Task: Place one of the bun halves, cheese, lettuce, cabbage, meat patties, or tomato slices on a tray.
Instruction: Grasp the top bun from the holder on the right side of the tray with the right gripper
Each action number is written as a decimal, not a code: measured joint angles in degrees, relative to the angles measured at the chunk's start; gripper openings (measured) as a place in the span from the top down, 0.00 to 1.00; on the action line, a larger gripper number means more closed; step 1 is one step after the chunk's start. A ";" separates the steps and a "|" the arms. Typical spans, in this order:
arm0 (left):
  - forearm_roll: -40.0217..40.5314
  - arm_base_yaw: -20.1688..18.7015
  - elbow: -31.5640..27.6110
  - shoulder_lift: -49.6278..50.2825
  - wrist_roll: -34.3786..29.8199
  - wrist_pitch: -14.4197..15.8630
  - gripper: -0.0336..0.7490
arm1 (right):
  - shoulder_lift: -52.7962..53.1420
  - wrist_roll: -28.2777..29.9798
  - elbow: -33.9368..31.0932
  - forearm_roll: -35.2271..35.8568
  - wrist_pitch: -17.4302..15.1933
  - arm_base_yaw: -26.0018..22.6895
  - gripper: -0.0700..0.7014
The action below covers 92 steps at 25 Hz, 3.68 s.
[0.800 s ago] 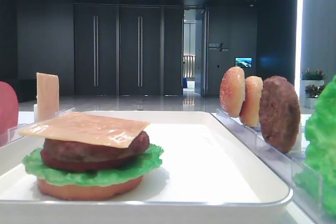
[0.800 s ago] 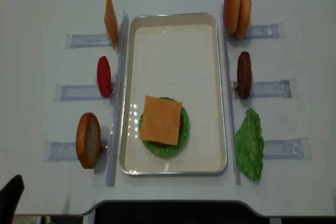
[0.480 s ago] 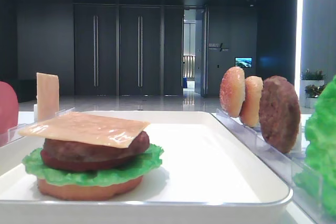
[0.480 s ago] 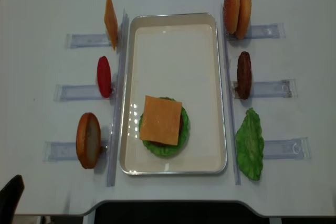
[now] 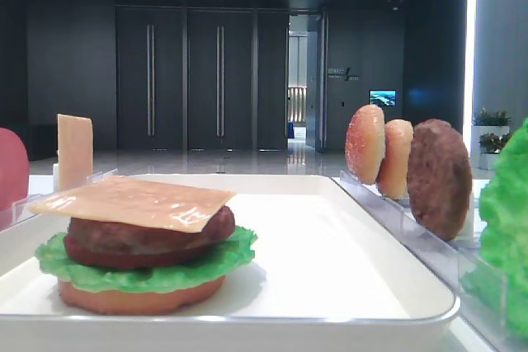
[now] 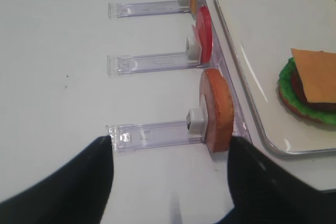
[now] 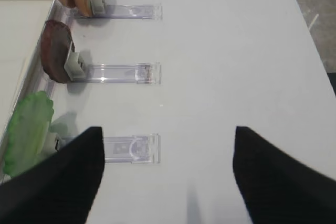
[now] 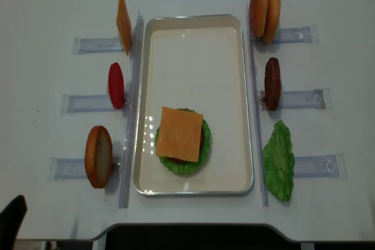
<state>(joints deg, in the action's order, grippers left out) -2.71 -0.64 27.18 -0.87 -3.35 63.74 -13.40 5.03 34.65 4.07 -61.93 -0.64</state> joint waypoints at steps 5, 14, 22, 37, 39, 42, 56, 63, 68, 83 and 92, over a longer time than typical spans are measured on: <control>0.00 0.00 0.00 0.00 0.00 0.00 0.30 | -16.64 -0.05 6.38 0.69 2.84 0.00 0.27; 0.00 0.00 -0.05 0.00 0.00 0.00 0.30 | -47.97 -0.05 27.50 5.00 2.02 0.00 0.27; 0.00 0.00 -0.05 0.00 -0.01 0.00 0.30 | -66.34 -0.05 44.03 4.71 -0.58 0.00 0.27; 0.00 0.00 -0.05 0.00 -0.01 0.00 0.30 | -87.07 -1.77 64.24 2.63 -5.48 0.57 0.28; 0.00 0.00 -0.05 0.00 -0.01 0.00 0.30 | -88.48 -3.10 66.35 1.89 -6.41 2.15 0.28; 0.00 0.00 -0.05 0.00 -0.01 0.00 0.30 | -90.15 -5.64 69.53 0.18 -7.25 6.11 0.28; 0.00 0.00 -0.05 0.00 -0.06 0.00 0.30 | -98.40 -14.91 78.86 -1.39 -8.00 17.89 0.28; 0.00 0.00 -0.05 0.00 -0.06 0.00 0.30 | -101.53 -17.80 78.86 -1.39 -8.07 18.33 0.28; 0.00 0.00 -0.05 0.00 -0.06 0.00 0.30 | -103.05 -19.23 78.86 -0.88 -7.06 19.38 0.28; 0.00 0.00 -0.05 0.00 -0.06 0.00 0.30 | -107.72 -19.39 78.86 0.60 -2.20 20.59 0.28; 0.00 0.00 -0.05 0.00 -0.06 0.00 0.30 | -109.97 -18.87 78.86 0.84 -2.09 20.59 0.28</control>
<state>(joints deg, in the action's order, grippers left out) -2.71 -0.64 27.13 -0.87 -3.41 63.74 -123.37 -13.84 113.50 4.91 -64.02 19.95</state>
